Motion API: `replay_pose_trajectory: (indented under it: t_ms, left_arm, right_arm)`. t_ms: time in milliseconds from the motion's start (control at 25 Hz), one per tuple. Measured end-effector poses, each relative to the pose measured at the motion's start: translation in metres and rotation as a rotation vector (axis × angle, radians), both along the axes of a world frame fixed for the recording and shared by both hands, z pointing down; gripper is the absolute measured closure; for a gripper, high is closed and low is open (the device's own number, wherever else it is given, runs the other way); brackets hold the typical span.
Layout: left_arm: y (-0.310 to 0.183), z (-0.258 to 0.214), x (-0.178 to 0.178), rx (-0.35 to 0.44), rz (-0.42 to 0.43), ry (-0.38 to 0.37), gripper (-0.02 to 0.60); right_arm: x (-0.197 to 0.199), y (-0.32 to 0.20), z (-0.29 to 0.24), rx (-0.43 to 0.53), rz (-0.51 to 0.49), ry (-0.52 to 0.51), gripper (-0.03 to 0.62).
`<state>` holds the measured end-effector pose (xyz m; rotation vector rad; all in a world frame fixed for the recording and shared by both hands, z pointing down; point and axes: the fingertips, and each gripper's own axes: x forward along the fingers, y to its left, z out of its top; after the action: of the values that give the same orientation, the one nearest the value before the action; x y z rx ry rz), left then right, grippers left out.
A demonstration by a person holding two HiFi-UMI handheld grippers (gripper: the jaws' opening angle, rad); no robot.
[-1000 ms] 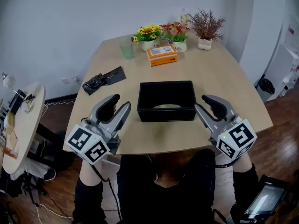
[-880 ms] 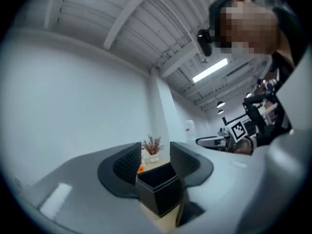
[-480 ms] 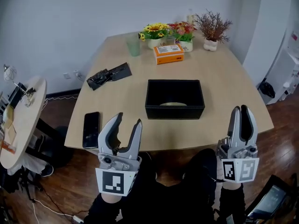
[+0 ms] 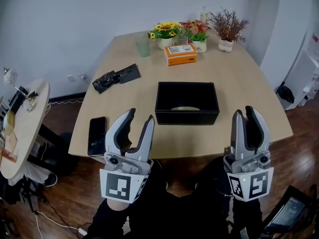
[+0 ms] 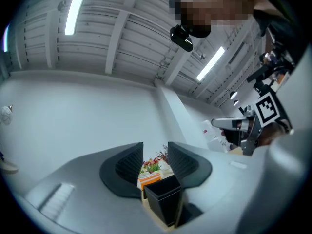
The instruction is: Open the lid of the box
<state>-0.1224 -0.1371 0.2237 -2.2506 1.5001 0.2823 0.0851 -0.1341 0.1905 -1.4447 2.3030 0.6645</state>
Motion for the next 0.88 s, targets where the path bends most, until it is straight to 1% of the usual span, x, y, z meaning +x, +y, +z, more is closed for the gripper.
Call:
replay_pose_trajectory:
  t_ms: [80, 160, 320, 480, 880]
  left_arm:
    - [0.000, -0.006, 0.008, -0.003, 0.035, 0.010, 0.442]
    - [0.002, -0.007, 0.017, -0.006, 0.054, 0.000, 0.443]
    - [0.004, 0.002, 0.026, -0.018, 0.048, -0.049, 0.442]
    - [0.004, 0.005, 0.025, -0.033, 0.043, -0.050, 0.443]
    - [0.001, 0.010, 0.025, -0.049, 0.039, -0.048, 0.443]
  right_arm:
    - [-0.008, 0.000, -0.002, -0.012, -0.041, 0.013, 0.511]
    - [-0.011, 0.000, -0.001, -0.012, -0.044, 0.039, 0.512]
    - [-0.010, -0.003, 0.010, -0.030, -0.031, 0.060, 0.513]
    - [-0.008, -0.004, 0.014, -0.046, -0.028, 0.059, 0.513]
    - [-0.009, -0.005, 0.017, -0.052, -0.028, 0.073, 0.513]
